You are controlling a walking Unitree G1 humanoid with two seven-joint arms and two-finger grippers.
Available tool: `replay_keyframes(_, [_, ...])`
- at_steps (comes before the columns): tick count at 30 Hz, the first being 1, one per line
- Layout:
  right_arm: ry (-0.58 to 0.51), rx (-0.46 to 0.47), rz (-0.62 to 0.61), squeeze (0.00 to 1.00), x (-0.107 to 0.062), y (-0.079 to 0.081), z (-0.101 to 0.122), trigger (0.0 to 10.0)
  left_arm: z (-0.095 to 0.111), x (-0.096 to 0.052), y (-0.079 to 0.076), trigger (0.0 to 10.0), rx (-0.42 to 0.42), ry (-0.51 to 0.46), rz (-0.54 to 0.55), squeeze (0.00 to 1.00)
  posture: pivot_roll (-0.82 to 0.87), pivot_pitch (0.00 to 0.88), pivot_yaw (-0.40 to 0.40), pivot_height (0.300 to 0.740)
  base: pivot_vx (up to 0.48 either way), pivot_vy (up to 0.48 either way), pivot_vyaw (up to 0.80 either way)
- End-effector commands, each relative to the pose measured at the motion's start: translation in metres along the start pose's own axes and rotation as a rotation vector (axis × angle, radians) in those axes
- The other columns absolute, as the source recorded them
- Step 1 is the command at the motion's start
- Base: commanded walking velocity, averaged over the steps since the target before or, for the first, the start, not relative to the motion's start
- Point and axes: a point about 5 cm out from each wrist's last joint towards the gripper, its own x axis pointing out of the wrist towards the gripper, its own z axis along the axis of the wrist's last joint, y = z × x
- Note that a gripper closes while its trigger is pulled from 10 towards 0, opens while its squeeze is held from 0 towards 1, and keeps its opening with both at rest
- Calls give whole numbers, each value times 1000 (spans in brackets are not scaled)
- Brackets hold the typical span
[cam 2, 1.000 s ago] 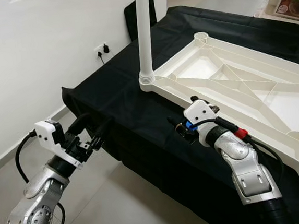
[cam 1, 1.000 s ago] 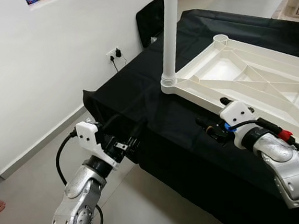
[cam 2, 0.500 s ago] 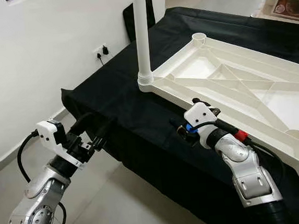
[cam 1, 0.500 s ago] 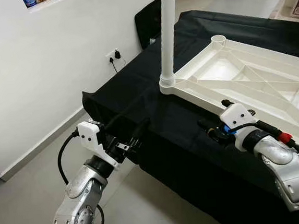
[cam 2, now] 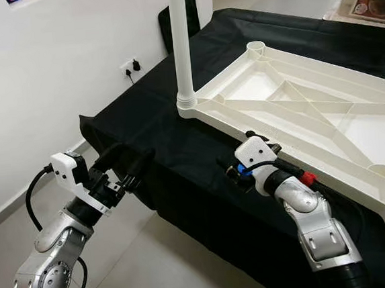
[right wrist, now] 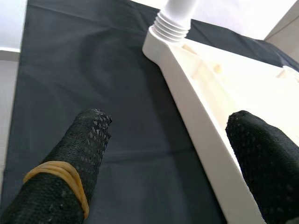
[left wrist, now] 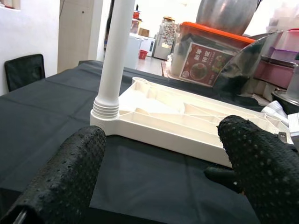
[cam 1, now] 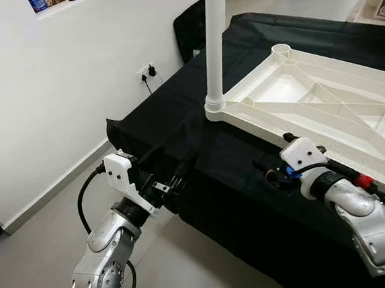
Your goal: Building children table
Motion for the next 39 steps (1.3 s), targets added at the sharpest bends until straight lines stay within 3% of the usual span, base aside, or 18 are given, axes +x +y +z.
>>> replay_keyframes(1, [1, -1, 17, 0, -1, 6, 1, 10000, -4, -1, 3, 10000, -3, 23, 7, 0, -118, 110, 51, 740, 0, 0, 0])
replay_keyframes(21, [-12, -4, 12, 0, 1, 4, 3, 10000, -5, 3, 1, 10000, 2, 18, -15, 0, -116, 85, 45, 740, 0, 0, 0])
replay_keyframes(32, [-39, -24, -7, 0, 5, -9, 12, 10000, -4, 6, -1, 10000, -2, 3, -13, 0, -122, 79, 27, 740, 0, 0, 0])
replay_keyframes(39, [-42, -25, -7, 0, 7, -8, 13, 10000, -6, 8, 2, 10000, 8, 7, -8, 0, -130, 81, 39, 740, 0, 0, 0])
